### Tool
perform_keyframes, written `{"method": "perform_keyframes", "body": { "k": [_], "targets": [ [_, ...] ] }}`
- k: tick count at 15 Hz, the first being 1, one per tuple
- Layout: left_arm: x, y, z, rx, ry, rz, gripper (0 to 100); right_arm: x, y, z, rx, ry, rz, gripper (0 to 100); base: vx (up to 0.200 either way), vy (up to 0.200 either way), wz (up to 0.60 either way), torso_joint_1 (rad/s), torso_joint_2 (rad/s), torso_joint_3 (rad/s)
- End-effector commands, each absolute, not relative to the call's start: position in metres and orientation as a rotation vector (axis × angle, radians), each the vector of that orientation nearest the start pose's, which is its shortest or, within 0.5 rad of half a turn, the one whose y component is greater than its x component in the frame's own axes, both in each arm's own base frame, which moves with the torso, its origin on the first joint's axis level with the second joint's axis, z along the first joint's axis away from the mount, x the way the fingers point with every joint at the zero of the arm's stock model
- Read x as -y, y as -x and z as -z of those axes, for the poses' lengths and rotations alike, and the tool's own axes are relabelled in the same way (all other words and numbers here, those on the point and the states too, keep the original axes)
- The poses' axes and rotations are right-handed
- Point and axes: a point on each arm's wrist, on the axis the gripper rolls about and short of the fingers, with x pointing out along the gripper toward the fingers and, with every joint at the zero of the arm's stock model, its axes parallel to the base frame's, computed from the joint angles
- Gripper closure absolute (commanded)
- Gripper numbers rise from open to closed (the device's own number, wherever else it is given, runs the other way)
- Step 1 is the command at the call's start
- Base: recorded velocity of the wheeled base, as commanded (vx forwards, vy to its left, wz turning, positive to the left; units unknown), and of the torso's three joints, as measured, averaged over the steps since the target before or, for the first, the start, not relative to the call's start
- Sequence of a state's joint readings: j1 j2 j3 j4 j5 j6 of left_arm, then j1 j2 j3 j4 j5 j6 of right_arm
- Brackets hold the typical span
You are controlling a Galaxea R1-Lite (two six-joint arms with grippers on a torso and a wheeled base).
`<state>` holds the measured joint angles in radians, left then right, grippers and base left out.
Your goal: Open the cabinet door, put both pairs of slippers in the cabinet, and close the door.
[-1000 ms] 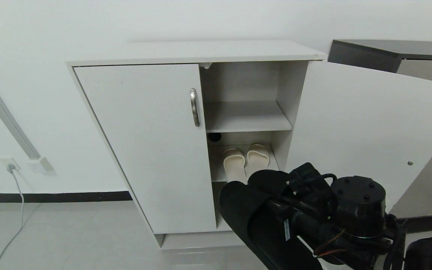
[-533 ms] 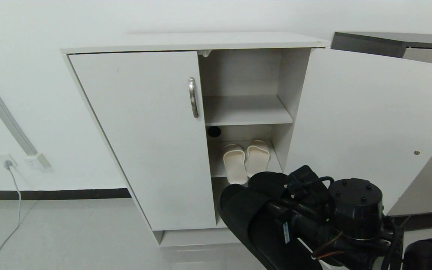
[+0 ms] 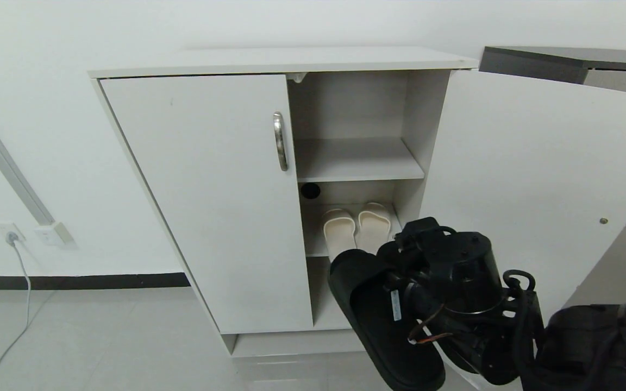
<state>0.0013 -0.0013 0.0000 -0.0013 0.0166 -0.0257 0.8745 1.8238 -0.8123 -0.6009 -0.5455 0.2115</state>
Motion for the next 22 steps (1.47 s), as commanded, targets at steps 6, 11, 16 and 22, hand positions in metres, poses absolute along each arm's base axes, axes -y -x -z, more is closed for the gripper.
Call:
{"method": "perform_keyframes", "body": {
  "k": [6, 11, 16, 22],
  "targets": [
    [0.0, 0.023, -0.076, 0.002, 0.021, -0.014, 100, -0.268, -0.224, -0.189, -0.228, -0.029, -0.126, 100, 0.0, 0.0, 0.0, 0.0, 0.0, 0.0],
    [0.0, 0.023, -0.076, 0.002, 0.021, -0.014, 100, -0.279, -0.235, -0.238, -0.199, -0.047, -0.078, 100, 0.0, 0.0, 0.0, 0.0, 0.0, 0.0],
    [0.0, 0.023, -0.076, 0.002, 0.021, -0.014, 100, -0.299, -0.252, -0.236, -0.192, -0.088, -0.073, 100, 0.0, 0.0, 0.0, 0.0, 0.0, 0.0],
    [0.0, 0.023, -0.076, 0.002, 0.02, -0.014, 100, -0.298, -0.255, -0.236, -0.191, -0.09, -0.062, 100, 0.033, 0.0, 0.0, -0.001, 0.0, 0.001]
  ]
}}
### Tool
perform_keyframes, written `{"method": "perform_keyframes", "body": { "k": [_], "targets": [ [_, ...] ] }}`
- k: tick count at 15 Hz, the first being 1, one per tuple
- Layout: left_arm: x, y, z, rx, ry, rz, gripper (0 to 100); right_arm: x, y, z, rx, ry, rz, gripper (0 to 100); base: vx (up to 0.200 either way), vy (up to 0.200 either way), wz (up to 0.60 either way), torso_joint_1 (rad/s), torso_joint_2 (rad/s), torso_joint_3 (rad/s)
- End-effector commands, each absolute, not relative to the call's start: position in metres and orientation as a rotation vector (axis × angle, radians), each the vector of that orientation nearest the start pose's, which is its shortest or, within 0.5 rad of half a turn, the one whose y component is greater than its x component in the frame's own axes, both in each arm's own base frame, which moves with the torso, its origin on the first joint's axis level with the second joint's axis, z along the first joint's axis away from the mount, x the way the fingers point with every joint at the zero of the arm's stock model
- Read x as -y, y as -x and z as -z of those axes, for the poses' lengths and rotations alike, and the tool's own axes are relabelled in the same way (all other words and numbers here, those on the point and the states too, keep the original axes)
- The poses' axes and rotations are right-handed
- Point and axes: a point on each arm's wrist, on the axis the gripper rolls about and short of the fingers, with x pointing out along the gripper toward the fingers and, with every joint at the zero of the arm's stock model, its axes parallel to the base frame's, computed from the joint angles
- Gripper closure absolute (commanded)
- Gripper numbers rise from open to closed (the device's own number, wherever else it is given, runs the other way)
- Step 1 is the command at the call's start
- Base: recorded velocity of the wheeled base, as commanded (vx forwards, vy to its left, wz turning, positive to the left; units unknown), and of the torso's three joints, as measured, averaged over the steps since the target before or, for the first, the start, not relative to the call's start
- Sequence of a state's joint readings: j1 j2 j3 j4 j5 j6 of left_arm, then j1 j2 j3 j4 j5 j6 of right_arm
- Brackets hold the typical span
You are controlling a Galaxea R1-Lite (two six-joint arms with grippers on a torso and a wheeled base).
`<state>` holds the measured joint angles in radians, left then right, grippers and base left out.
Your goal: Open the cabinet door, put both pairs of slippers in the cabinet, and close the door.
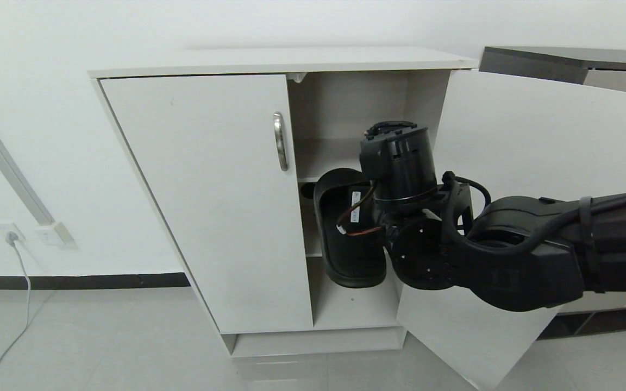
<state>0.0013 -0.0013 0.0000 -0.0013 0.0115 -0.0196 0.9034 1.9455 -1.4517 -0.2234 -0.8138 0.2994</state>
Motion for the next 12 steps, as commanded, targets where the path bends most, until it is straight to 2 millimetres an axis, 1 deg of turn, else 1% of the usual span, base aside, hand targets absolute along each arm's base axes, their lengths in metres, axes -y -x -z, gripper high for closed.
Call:
{"method": "perform_keyframes", "body": {
  "k": [1, 9, 12],
  "targets": [
    [-0.0002, 0.0228, -0.0756, 0.002, 0.02, -0.014, 100, -0.2973, -0.2559, -0.2358, -0.19, -0.09, -0.059, 100, 0.2, 0.0, 0.0, 0.002, 0.0, 0.002],
    [-0.0002, 0.0228, -0.0756, 0.002, 0.02, -0.014, 100, -0.2966, -0.2584, -0.234, -0.193, -0.083, -0.053, 100, 0.2, 0.0, 0.0, 0.002, 0.0, 0.004],
    [-0.0002, 0.0228, -0.0756, 0.002, 0.02, -0.014, 100, -0.2988, -0.2609, -0.2291, -0.2, -0.075, -0.05, 100, 0.2, 0.0, 0.0, -0.001, 0.0, 0.001]
  ]
}}
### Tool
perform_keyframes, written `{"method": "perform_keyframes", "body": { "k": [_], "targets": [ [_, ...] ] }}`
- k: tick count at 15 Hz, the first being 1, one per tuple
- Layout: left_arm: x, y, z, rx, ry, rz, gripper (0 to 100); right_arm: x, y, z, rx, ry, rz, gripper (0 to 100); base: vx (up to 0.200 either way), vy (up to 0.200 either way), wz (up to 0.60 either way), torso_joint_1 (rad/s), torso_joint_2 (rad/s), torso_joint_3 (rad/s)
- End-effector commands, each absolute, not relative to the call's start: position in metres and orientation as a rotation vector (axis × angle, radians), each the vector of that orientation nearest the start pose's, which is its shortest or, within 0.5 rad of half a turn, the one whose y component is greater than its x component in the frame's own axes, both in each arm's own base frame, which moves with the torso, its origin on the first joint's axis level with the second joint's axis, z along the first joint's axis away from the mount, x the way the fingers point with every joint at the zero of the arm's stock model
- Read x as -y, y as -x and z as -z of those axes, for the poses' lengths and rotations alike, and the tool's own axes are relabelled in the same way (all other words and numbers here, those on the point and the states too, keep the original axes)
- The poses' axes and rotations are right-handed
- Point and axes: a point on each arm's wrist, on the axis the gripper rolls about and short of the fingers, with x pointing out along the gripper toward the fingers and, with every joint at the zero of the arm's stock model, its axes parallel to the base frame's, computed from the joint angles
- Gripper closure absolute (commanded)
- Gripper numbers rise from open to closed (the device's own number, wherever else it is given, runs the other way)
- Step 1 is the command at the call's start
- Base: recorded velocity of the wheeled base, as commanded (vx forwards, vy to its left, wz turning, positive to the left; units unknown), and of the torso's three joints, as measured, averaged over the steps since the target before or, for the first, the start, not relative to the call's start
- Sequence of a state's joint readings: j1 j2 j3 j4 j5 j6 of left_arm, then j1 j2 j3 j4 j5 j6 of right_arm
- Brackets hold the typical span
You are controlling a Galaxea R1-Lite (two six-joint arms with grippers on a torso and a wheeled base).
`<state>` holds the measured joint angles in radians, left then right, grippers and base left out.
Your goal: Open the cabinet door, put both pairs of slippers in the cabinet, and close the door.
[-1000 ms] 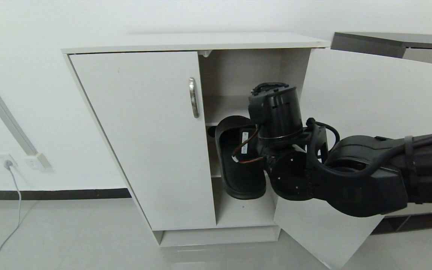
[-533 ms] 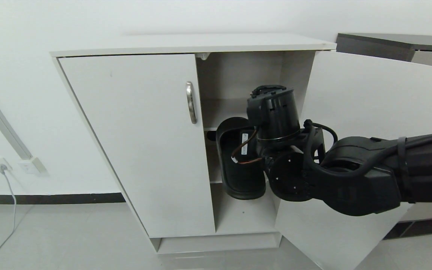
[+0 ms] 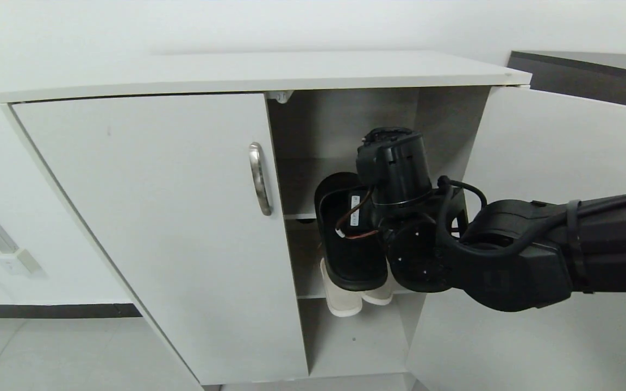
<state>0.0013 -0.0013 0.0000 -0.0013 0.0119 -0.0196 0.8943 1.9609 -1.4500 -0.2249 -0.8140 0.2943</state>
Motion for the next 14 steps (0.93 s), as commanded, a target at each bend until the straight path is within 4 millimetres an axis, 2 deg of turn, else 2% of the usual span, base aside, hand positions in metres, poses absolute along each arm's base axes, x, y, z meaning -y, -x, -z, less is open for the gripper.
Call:
{"method": "perform_keyframes", "body": {
  "k": [1, 7, 14],
  "targets": [
    [0.0, 0.023, -0.076, 0.002, 0.02, -0.014, 100, -0.3, -0.262, -0.227, -0.204, -0.069, -0.05, 100, 0.2, 0.0, 0.0, -0.002, 0.0, 0.002],
    [0.0, 0.023, -0.076, 0.002, 0.02, -0.014, 100, -0.307, -0.281, -0.224, -0.193, -0.065, -0.04, 100, 0.0, 0.0, 0.0, 0.0, 0.0, 0.0],
    [0.0, 0.023, -0.076, 0.002, 0.021, -0.015, 100, -0.315, -0.305, -0.238, -0.211, -0.055, -0.029, 100, 0.0, 0.0, 0.0, 0.0, 0.0, 0.0]
  ]
}}
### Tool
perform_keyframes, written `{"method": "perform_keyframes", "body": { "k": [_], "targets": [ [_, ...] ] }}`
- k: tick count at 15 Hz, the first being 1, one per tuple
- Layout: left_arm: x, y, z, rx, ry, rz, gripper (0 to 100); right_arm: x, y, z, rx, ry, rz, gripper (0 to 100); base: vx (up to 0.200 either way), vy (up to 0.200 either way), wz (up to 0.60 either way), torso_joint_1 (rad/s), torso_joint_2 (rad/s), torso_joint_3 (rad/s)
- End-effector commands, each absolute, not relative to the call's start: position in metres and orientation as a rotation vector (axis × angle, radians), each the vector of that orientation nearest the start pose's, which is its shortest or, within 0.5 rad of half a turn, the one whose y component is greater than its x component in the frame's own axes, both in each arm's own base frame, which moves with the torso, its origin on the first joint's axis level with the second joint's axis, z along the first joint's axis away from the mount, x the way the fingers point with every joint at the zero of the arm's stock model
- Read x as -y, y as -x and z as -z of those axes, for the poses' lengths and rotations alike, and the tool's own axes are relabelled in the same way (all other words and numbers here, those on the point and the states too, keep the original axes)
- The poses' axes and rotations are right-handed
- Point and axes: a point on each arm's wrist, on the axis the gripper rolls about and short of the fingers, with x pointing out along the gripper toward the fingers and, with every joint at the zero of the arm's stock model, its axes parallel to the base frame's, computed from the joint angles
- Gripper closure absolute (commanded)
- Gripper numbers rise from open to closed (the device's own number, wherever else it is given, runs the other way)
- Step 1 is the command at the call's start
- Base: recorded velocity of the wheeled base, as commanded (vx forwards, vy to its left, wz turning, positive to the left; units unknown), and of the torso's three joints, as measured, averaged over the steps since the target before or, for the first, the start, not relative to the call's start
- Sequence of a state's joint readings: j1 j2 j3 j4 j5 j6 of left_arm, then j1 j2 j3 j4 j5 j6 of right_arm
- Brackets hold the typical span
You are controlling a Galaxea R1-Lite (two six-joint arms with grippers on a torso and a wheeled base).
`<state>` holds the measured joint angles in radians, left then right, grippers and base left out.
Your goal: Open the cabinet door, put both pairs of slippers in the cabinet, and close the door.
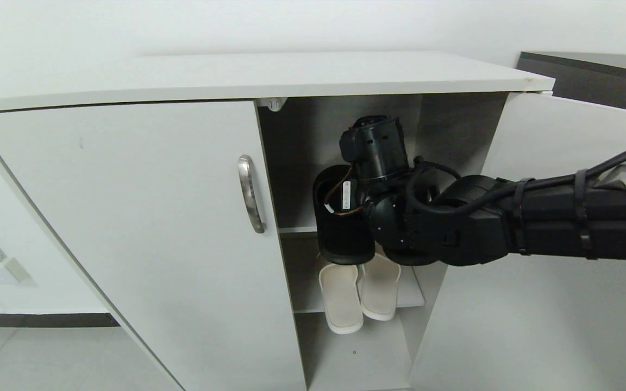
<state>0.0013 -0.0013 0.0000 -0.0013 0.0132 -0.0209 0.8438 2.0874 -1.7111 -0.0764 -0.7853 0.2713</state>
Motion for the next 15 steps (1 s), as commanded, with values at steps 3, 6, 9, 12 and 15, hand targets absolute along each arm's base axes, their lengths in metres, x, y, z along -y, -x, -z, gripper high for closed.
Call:
{"method": "perform_keyframes", "body": {
  "k": [3, 6, 9, 12, 15],
  "targets": [
    [0.0, 0.023, -0.076, 0.002, 0.021, -0.015, 100, -0.316, -0.318, -0.242, -0.197, -0.073, -0.016, 100, 0.0, 0.0, 0.0, 0.0, 0.0, 0.0],
    [0.0, 0.023, -0.076, 0.002, 0.021, -0.017, 100, -0.316, -0.326, -0.246, -0.195, -0.077, -0.004, 100, 0.0, 0.0, 0.0, 0.0, 0.0, 0.0],
    [0.0, 0.023, -0.076, 0.002, 0.021, -0.017, 100, -0.318, -0.336, -0.244, -0.189, -0.085, 0.007, 100, 0.0, 0.0, 0.0, 0.0, 0.0, 0.0],
    [0.0, 0.023, -0.076, 0.002, 0.021, -0.017, 100, -0.318, -0.342, -0.238, -0.194, -0.082, 0.018, 100, 0.0, 0.0, 0.0, 0.0, 0.0, 0.0],
    [0.0, 0.023, -0.076, 0.002, 0.021, -0.017, 100, -0.317, -0.343, -0.236, -0.198, -0.083, 0.02, 100, 0.0, 0.0, 0.0, 0.0, 0.0, 0.0]
  ]
}}
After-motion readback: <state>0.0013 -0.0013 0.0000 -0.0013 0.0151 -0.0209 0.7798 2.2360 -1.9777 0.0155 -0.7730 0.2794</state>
